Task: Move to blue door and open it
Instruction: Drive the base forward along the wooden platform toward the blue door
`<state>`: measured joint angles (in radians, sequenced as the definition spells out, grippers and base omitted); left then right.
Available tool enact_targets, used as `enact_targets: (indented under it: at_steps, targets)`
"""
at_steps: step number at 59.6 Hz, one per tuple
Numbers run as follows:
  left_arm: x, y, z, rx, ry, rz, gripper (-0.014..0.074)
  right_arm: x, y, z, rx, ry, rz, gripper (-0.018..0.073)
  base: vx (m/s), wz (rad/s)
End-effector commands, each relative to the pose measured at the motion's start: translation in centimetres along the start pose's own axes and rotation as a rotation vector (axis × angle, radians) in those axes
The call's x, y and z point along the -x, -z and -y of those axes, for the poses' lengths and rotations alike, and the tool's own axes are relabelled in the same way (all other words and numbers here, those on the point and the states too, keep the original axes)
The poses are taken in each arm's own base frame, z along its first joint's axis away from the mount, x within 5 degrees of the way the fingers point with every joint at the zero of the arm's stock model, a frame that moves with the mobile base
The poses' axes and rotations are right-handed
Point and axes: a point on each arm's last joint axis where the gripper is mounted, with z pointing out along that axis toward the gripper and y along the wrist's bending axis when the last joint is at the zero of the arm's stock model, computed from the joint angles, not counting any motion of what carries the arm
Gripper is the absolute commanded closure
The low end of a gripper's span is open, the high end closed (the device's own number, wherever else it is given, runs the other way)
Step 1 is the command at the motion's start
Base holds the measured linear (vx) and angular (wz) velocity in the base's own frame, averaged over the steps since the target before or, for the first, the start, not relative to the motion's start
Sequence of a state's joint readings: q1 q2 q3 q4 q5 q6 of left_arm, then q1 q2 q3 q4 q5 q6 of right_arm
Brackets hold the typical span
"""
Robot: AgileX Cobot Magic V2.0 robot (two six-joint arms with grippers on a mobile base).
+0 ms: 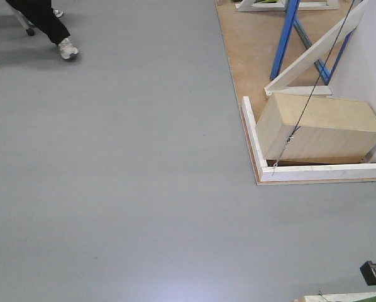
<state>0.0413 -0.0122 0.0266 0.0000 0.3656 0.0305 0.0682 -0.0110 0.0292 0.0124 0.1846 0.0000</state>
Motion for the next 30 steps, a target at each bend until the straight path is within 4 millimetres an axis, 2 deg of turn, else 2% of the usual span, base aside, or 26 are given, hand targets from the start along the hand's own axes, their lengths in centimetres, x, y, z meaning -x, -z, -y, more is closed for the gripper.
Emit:
enact_targets:
  at_steps: [1, 30]
  targets:
    - [0.63, 0.07, -0.03, 0.004, 0.003, 0.088, 0.0526, 0.24, 0.01, 0.04, -0.006, 0.002, 0.086, 0.0554, 0.0, -0.01]
    - [0.63, 0.07, -0.03, 0.004, 0.003, 0.088, 0.0526, 0.24, 0.01, 0.04, -0.006, 0.002, 0.086, 0.0554, 0.02, 0.0]
